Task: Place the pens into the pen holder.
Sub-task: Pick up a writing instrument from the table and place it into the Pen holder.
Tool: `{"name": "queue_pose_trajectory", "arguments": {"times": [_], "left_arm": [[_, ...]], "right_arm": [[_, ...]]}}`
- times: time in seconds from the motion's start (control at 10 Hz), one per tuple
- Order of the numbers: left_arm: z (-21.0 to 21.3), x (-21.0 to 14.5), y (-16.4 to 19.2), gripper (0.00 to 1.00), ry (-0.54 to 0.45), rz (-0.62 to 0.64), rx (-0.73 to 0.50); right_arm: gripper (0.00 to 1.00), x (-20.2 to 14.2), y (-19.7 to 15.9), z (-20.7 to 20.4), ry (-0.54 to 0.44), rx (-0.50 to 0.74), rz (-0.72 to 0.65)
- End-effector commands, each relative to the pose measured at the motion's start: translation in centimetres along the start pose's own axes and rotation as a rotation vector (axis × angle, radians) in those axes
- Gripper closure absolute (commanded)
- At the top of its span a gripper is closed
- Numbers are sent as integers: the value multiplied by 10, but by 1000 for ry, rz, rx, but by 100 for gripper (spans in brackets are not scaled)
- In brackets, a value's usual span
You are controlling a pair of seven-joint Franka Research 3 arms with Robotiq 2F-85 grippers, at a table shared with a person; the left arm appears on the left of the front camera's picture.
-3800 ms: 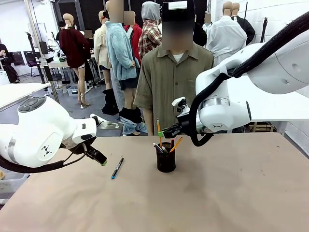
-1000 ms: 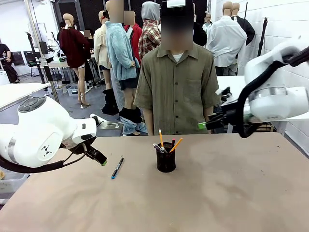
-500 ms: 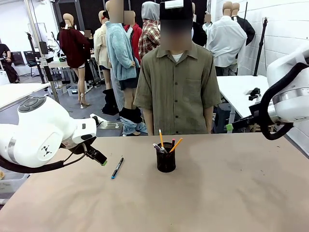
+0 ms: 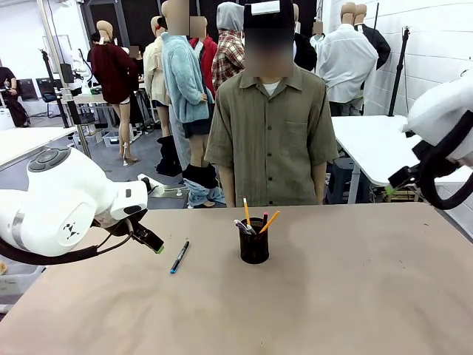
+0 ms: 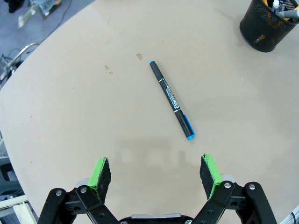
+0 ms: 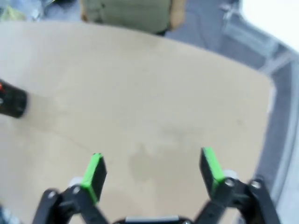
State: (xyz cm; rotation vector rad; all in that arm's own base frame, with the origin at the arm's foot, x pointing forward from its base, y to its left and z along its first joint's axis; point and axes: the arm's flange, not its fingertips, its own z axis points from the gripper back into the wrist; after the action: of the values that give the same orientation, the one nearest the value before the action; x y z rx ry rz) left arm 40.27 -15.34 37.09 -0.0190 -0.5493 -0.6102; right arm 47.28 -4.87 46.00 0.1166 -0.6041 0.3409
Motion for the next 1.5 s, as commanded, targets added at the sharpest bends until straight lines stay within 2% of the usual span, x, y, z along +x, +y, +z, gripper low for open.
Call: {"name": "queue_pose_trajectory", "arguments": {"times": [0.0,0.2,0.5,0.6,0.7,0.8,0.9,1.2,1.4], "left_arm": [[1,-1,2,0,-1,5,-1],[1,-1,2,0,-1,5,-1],[1,-1,2,0,-1,5,-1],[1,-1,2,0,-1,5,-1],[0,0,0,0,0,0,0],[5,10,-5,0,26,17,-9],[2,27,-3,0,54,43,2],[-20,77,4,0,189,10,-75],[-49,101,16,0,253,27,-106]], "right_arm": [[0,27,22,47,142,-50,16],[0,43,34,54,254,-75,60],[0,58,51,46,355,-63,129],[0,63,57,34,344,-44,159],[0,48,54,55,323,-72,108],[0,48,54,55,323,-72,108],[0,48,54,55,323,-72,108],[0,48,54,55,323,-72,108],[0,48,54,55,323,-72,108]]}}
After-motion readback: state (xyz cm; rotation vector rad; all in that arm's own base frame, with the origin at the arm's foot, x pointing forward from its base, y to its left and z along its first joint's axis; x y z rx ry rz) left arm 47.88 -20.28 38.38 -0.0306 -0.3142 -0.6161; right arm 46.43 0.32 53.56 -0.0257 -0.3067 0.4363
